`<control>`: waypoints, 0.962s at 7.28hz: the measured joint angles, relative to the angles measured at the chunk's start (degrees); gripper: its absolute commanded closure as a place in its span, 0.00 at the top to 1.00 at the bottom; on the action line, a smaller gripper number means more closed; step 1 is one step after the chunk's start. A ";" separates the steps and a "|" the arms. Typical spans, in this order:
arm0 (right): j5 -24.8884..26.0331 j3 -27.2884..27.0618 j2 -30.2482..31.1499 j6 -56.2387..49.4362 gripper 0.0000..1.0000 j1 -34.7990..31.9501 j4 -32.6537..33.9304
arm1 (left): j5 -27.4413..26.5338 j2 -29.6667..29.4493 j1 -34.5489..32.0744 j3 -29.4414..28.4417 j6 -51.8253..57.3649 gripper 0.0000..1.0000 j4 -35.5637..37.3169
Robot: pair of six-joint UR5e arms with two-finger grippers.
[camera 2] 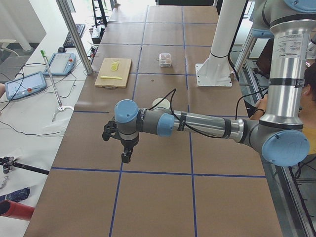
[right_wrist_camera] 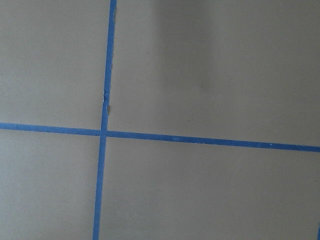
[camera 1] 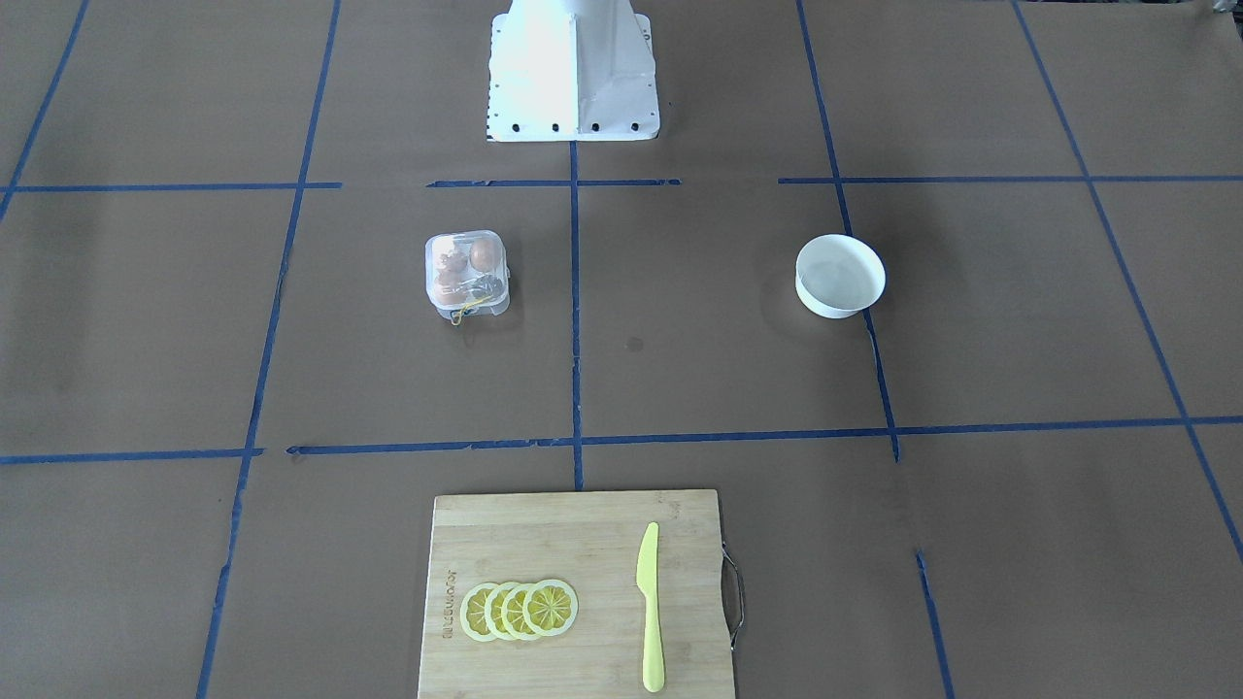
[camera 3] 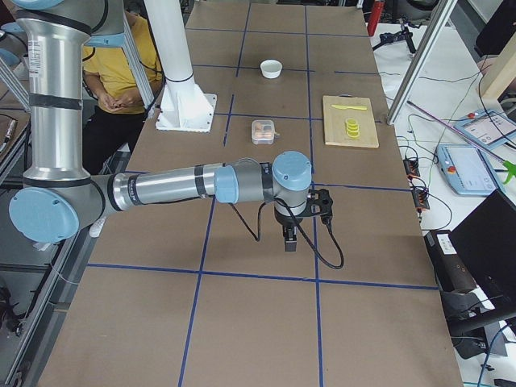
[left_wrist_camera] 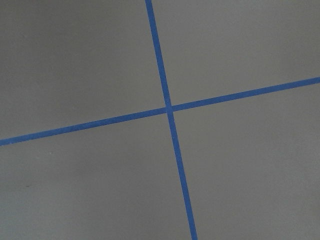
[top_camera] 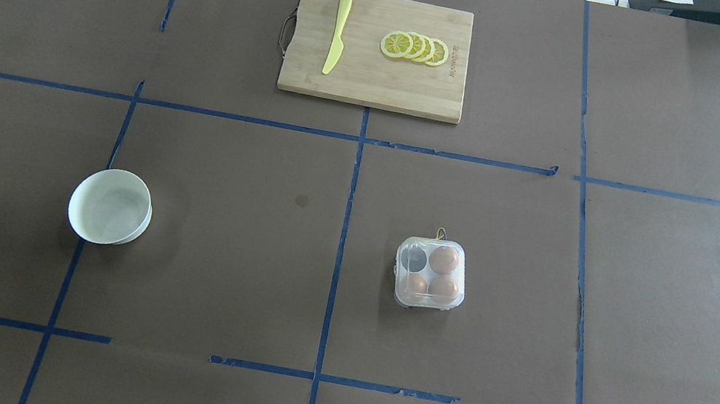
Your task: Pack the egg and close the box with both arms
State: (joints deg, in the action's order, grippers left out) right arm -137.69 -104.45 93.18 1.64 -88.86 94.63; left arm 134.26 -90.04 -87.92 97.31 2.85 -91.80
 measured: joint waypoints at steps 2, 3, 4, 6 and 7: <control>-0.46 -0.63 -1.40 0.13 1.00 0.12 2.73 | -0.07 1.80 -0.09 1.77 0.27 1.00 -0.34; -0.61 -1.06 -1.34 0.21 1.00 0.18 3.03 | -0.04 1.99 -0.08 2.71 0.35 1.00 -0.35; -0.58 -1.22 -1.26 0.29 1.00 0.22 3.12 | 0.03 1.88 -0.07 3.29 0.42 1.00 -0.32; -0.44 -1.15 -1.23 0.37 1.00 0.26 3.13 | 0.08 1.34 -0.07 4.53 0.44 1.00 -0.39; -0.45 -1.01 -1.26 0.43 1.00 0.26 3.17 | -0.01 1.04 -0.19 4.98 0.41 1.00 -0.36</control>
State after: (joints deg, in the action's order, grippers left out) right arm -138.14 -105.46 91.92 2.07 -88.60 97.79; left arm 134.25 -89.00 -88.11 102.30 3.27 -92.15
